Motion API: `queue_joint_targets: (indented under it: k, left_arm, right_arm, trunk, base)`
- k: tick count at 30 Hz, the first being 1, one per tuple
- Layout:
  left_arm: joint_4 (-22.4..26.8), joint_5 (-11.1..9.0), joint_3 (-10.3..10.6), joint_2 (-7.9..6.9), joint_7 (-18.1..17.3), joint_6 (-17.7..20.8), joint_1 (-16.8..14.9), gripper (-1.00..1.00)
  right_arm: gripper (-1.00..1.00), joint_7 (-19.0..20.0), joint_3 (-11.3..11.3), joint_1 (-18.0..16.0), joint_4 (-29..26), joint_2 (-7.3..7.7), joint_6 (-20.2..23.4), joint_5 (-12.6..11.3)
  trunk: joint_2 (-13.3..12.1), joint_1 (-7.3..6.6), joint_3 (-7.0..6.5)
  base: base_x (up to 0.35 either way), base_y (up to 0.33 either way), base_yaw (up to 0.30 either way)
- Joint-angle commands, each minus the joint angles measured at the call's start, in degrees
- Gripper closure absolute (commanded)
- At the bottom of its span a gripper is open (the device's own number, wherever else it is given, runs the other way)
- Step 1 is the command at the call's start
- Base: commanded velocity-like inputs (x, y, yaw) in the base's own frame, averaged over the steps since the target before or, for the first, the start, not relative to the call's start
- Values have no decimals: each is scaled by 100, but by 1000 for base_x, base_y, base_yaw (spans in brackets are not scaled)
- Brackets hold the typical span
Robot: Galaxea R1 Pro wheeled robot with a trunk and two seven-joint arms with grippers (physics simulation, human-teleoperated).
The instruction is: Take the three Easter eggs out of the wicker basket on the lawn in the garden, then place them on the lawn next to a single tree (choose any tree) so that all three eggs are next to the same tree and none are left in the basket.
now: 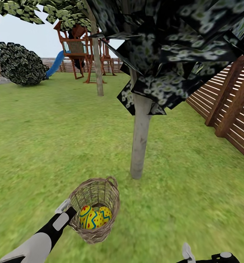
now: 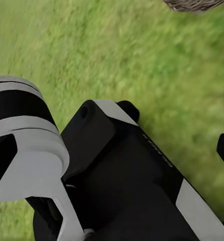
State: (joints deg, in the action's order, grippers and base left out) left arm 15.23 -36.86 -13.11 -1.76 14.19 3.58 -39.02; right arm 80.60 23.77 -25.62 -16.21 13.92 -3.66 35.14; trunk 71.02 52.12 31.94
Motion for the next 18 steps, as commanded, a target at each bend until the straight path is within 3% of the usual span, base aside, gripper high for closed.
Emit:
queue_joint_targets:
  k: [1, 6, 18]
  left_arm:
    - [15, -49, 1, 0, 22, 29, -1, 100]
    - [16, -49, 1, 0, 22, 22, -1, 100]
    - [15, -49, 1, 0, 22, 22, -1, 100]
  right_arm:
    - [-100, 18, 49, -5, -2, -4, -38, 55]
    - [-100, 17, 49, -5, -3, -12, -38, 58]
    - [-100, 17, 49, -5, -5, -4, -38, 54]
  trunk:
    - [3, 2, 5]
    - [3, 2, 5]
    - [484, 266, 221]
  base:
    - [278, 0, 0]
    - [129, 0, 0]
    - [0, 0, 0]
